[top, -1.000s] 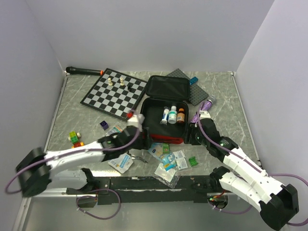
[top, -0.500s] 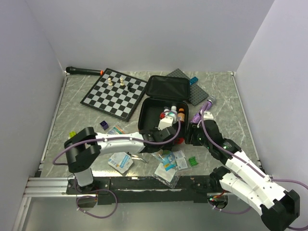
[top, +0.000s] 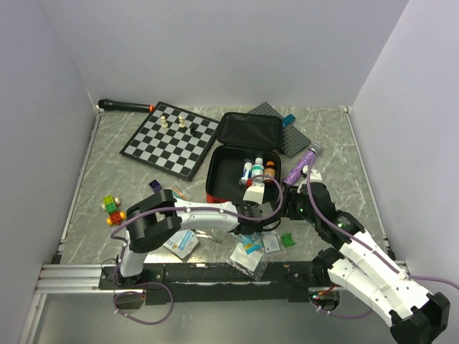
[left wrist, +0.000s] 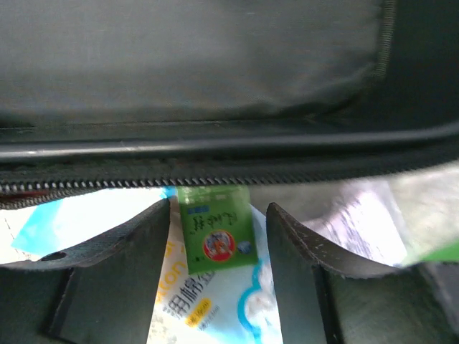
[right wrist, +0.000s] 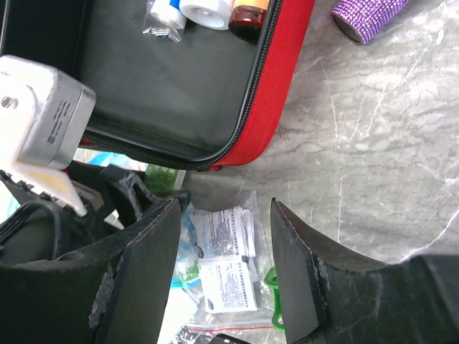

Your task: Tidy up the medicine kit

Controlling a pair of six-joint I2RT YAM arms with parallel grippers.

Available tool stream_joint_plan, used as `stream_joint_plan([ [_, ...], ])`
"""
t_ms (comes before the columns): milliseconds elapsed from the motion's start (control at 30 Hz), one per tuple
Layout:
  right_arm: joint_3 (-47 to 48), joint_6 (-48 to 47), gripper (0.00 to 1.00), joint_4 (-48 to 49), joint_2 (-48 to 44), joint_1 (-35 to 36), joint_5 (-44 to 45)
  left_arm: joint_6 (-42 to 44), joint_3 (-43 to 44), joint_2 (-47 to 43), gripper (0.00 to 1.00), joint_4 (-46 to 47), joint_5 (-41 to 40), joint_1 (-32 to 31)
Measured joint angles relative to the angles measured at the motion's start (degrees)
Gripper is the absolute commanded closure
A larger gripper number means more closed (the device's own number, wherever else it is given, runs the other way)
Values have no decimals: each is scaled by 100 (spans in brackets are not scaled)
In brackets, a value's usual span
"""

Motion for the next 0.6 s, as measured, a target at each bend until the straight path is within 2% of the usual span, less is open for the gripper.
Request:
stream_joint_plan([
  [233,-13,81,40,-26,-52,0,-13,-90,92,83,48,-188,-129,15],
  [400,-24,105,40,-42,-55,0,-11,-72,33,66,57,-127,-157,15],
  [600,-24,122,40,-50,-74,0,-11,-26,-186,-138,59,-46,-227,2],
])
